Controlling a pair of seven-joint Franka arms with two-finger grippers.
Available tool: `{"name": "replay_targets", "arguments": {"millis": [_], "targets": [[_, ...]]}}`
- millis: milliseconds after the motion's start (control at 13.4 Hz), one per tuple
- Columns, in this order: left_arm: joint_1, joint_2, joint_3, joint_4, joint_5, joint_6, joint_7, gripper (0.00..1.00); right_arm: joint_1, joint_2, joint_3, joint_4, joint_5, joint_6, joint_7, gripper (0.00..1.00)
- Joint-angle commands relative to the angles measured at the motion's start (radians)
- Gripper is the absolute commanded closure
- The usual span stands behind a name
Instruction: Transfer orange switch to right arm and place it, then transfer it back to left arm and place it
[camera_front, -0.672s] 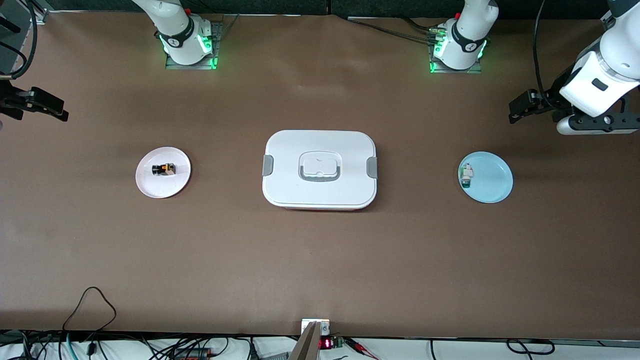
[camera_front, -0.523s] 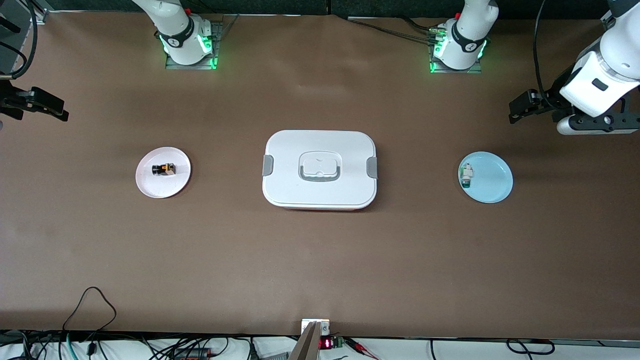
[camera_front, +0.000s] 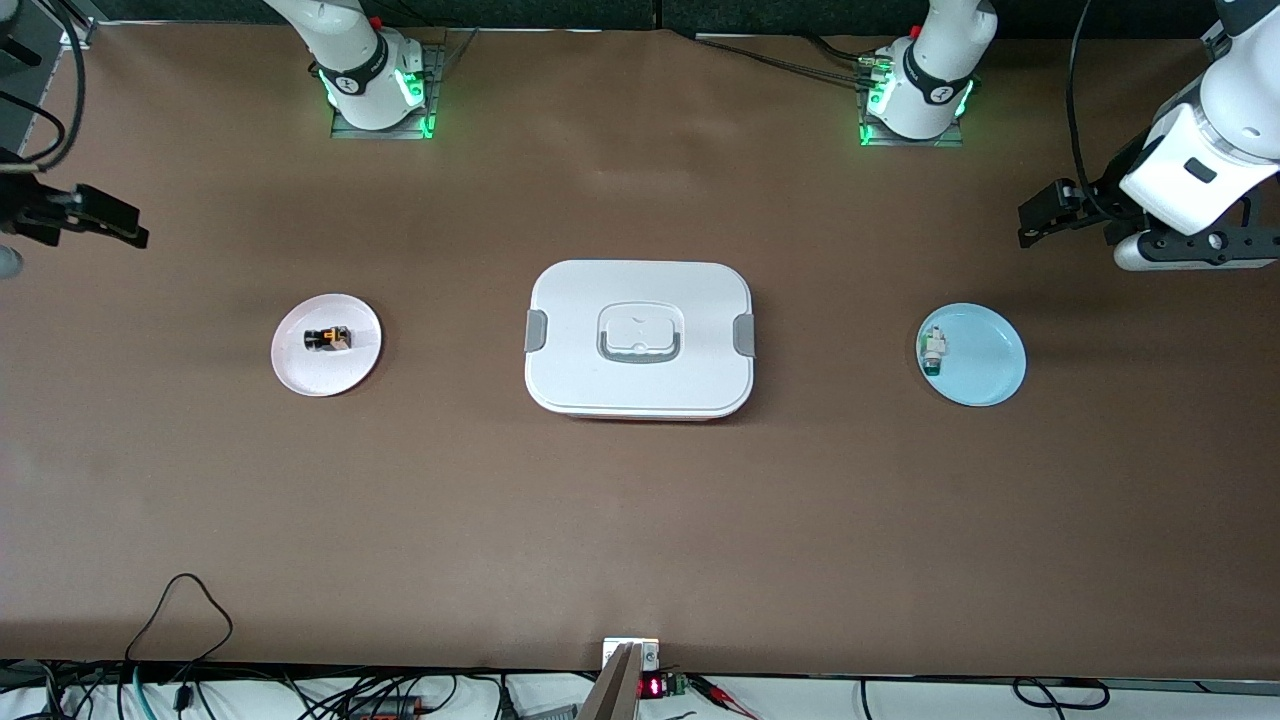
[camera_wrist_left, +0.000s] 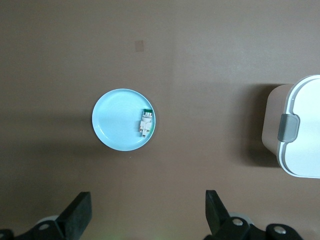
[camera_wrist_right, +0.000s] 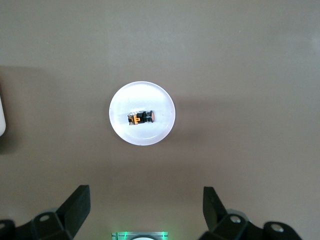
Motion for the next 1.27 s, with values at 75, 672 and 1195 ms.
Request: {"name": "replay_targets", "arguments": {"millis": [75,672,1195], "targets": [[0.001,0.007,0.004,0.018,-0.009,-0.009,0.011,0.00,0.010,0.066,-0.001,0.019,0.003,-0.020,-0.012,0.00],[0.002,0.007,0.004,0.018,-0.009,-0.010,0.011,0.00,0.030,0.213,-0.001,0.018,0.024,0.115,0.000,0.00],[0.004,0.007,0.004,0.018,-0.012,-0.010,0.013,0.00,0.013,0.220,-0.004,-0.342,0.023,0.498,0.003,0.00]]}}
